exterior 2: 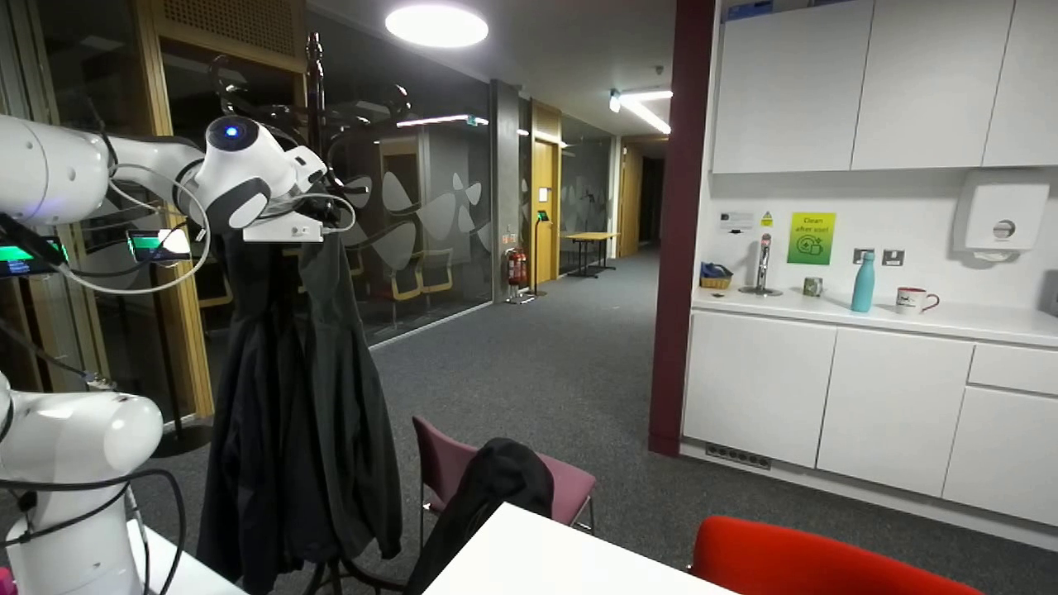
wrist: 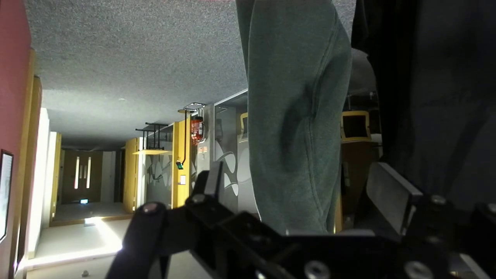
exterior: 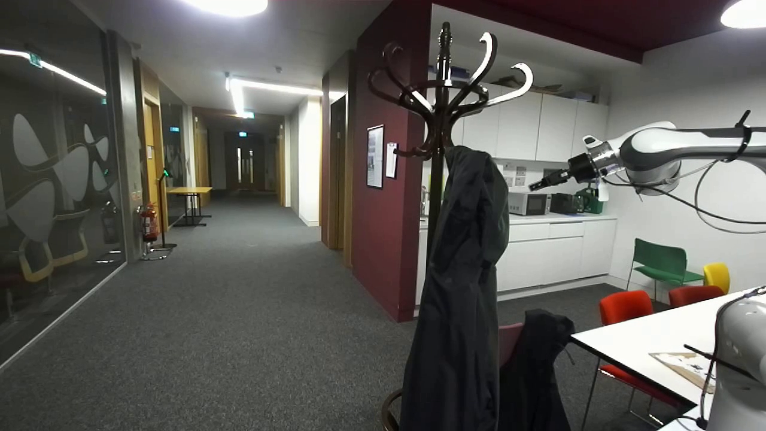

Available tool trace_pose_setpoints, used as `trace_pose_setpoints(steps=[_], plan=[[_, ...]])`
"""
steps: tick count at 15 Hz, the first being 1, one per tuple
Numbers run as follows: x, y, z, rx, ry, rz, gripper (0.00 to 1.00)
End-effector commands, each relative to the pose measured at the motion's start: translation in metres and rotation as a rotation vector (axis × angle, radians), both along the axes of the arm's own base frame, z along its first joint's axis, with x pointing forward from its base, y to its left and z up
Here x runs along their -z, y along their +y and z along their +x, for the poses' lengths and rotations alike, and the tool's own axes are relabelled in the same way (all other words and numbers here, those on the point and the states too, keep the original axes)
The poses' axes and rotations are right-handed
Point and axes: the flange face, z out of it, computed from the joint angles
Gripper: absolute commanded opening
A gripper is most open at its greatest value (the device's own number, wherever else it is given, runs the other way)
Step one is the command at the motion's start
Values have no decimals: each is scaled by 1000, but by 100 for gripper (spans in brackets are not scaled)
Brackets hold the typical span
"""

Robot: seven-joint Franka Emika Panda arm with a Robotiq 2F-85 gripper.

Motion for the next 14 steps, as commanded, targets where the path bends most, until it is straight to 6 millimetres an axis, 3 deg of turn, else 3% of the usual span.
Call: trace_pose_setpoints(steps=[1, 9, 14], plan=[[-1, 0, 0, 0, 1, 0, 100], [-4, 54, 0, -13, -60, -36, 100], [-11, 60, -2, -10, -100, -67, 100]])
